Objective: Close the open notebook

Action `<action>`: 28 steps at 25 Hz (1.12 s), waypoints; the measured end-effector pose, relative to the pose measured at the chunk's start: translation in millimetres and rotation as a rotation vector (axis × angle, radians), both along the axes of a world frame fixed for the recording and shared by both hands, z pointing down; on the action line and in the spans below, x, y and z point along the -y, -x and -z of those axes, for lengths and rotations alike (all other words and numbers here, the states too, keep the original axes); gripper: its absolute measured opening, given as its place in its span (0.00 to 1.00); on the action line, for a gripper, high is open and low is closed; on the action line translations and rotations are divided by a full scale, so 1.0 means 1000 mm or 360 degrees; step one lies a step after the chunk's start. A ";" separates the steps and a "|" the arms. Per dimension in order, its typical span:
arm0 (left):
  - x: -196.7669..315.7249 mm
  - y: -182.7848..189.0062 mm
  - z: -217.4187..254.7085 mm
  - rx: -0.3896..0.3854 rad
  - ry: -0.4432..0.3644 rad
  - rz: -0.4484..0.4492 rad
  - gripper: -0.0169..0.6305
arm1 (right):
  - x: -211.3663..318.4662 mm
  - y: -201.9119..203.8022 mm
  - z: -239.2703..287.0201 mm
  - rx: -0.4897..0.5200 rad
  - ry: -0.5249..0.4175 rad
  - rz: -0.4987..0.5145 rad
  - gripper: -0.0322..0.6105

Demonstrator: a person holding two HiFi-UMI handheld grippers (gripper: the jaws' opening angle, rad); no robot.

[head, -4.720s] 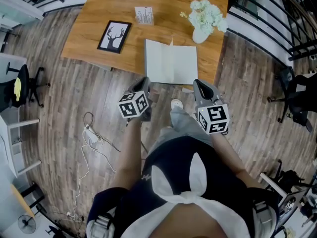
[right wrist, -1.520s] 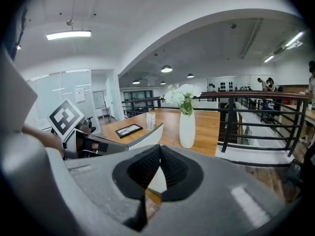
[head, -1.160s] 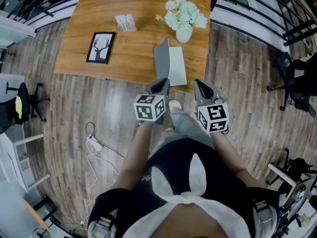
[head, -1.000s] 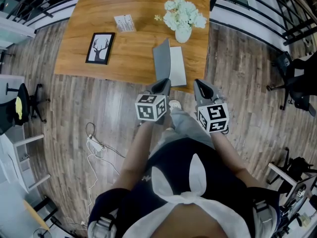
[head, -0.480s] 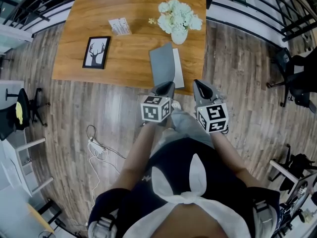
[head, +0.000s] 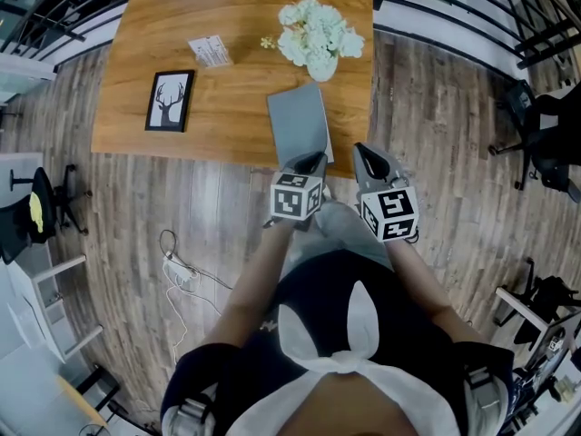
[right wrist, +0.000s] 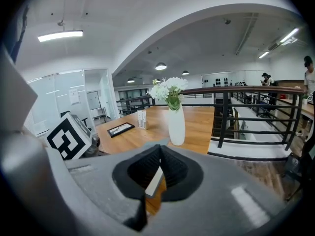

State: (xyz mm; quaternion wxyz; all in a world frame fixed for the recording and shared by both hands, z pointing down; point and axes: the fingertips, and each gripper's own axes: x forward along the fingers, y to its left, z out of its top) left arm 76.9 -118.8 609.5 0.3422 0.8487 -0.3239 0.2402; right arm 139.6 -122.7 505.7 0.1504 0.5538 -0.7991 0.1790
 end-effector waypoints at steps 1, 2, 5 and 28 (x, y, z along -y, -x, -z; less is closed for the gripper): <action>0.000 -0.002 -0.004 0.0011 0.0009 -0.0011 0.08 | 0.002 -0.001 -0.002 0.0001 0.0005 0.0002 0.05; 0.001 -0.004 -0.007 0.0024 0.0018 -0.0024 0.08 | 0.004 -0.002 -0.004 0.0002 0.0010 0.0006 0.05; 0.001 -0.010 -0.017 0.0056 0.0035 -0.0057 0.08 | 0.010 -0.003 -0.007 0.0001 0.0018 0.0018 0.05; -0.008 -0.038 -0.049 0.0207 0.0119 -0.0173 0.21 | 0.030 -0.014 -0.026 0.0000 0.0055 0.0064 0.05</action>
